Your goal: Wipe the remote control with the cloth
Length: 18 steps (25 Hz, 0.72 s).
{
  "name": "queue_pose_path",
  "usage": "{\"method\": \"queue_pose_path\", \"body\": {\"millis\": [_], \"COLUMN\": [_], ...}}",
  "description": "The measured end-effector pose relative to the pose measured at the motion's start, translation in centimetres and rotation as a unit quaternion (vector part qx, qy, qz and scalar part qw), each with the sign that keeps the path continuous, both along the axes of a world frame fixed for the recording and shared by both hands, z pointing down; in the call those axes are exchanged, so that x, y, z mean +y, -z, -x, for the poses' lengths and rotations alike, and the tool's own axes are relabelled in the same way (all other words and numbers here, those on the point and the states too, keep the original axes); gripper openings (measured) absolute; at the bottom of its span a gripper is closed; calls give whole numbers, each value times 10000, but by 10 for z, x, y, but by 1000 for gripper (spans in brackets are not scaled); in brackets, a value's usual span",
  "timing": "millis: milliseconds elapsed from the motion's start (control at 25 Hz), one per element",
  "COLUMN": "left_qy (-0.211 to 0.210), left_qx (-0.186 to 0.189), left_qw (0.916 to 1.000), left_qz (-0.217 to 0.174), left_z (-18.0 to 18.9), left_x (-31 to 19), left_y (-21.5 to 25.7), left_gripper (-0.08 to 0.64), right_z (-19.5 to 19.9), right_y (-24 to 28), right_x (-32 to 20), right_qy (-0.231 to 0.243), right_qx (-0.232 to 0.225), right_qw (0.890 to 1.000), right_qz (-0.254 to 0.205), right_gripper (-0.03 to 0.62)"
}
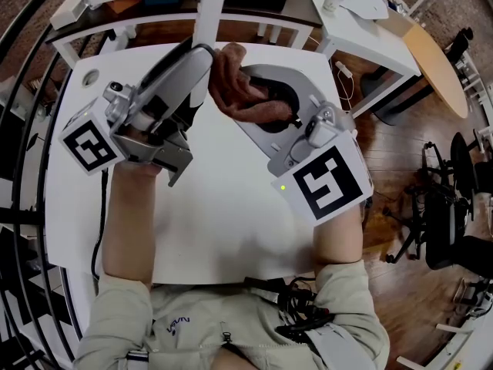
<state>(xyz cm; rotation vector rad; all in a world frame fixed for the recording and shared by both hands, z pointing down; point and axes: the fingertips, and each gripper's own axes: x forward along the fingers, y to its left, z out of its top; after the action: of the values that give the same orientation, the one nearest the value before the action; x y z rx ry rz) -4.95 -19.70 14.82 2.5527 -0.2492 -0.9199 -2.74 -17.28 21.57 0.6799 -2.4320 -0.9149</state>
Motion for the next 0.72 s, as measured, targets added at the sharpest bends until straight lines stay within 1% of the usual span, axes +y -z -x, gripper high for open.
{"method": "queue_pose_path", "body": {"millis": [240,360,440,520,600,640,720], "left_qy": [33,85,143,175,198,214,287], "left_qx": [-3,-175,-386,-610,-835,-943,-1151], "left_qw": [10000,9998,9992,9980,9962,9952,9927], "left_qz": [78,48,1,-54,-117,-148,-203], "left_z": [0,-1,-5,-12,-20,-24,-29], "left_x": [-3,-3,-3,-2,0,1,2], "left_y": [-4,-6,-9,-14,-19,-22,-27], "left_gripper": [241,241,241,241,241,241,241], "right_z": [2,-5,-16,-30,-43,-48,-56], "right_y": [-15,-7,8,30,52,61,74], "right_x": [8,6,-1,-11,-18,-20,-20], "right_qy": [284,273,57,-313,-666,-794,-943], "right_qx": [370,329,36,-568,-1231,-1482,-1812], "right_qw": [9986,9989,9999,9978,9893,9841,9754], "right_qz": [241,203,78,-111,-406,-565,-824], "right_gripper": [118,118,120,121,121,123,123]}}
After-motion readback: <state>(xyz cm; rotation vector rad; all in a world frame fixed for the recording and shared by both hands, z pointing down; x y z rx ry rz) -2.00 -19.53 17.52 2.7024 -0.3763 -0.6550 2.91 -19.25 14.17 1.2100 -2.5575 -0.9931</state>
